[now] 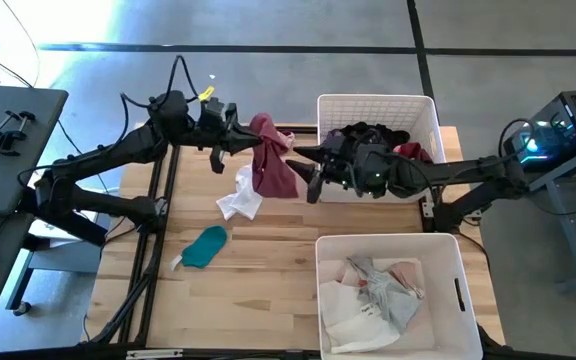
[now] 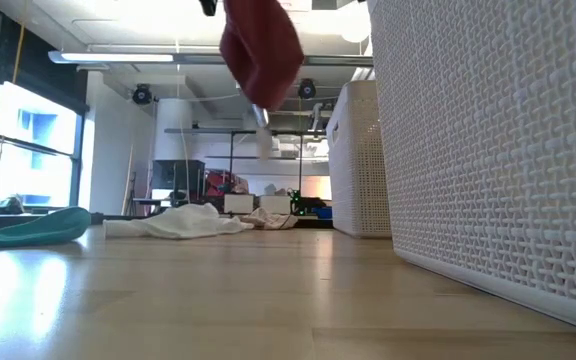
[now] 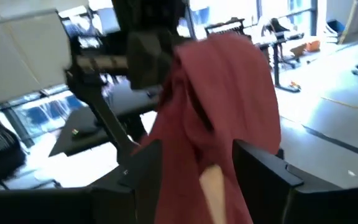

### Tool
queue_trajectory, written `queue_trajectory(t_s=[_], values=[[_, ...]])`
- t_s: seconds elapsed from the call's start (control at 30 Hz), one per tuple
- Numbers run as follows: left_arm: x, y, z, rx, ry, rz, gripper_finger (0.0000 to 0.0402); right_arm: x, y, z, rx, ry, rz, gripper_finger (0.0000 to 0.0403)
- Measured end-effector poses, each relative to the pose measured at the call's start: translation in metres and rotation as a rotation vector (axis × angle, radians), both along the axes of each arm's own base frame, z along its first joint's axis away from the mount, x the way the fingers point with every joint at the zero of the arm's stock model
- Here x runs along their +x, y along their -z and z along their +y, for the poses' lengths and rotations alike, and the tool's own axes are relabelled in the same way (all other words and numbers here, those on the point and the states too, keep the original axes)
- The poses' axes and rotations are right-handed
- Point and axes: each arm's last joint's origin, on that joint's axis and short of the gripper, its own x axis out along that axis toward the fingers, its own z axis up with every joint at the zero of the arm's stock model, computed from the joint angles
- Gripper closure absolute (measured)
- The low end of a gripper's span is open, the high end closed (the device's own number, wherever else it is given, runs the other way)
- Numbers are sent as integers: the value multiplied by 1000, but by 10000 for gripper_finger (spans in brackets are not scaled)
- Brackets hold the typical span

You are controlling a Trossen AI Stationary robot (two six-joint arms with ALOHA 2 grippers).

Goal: Sort clothes
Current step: Put the red shirt into the top bin

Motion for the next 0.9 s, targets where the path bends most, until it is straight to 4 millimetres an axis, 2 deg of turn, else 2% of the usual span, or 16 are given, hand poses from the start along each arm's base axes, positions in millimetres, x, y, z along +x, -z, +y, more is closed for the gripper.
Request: queue_trajectory(t_s=[0.2,0.4,0.57,0.7,0.9], values=[[8,2,-5,-9,30,-4,401,0,-4,-2,22,-61,-41,208],[10,-1,-12,-6,55,-30,401,-6,1,-18,228,-180,4,159],[11,-3,-15,-23,68,-55,401,-18,6,-27,346,-139,90,153],[12,-6,-18,-30,82,-75,401,-16,8,-27,354,-137,98,153],[12,-9,-23,-41,101,-106,401,-5,15,-14,348,-186,108,153]])
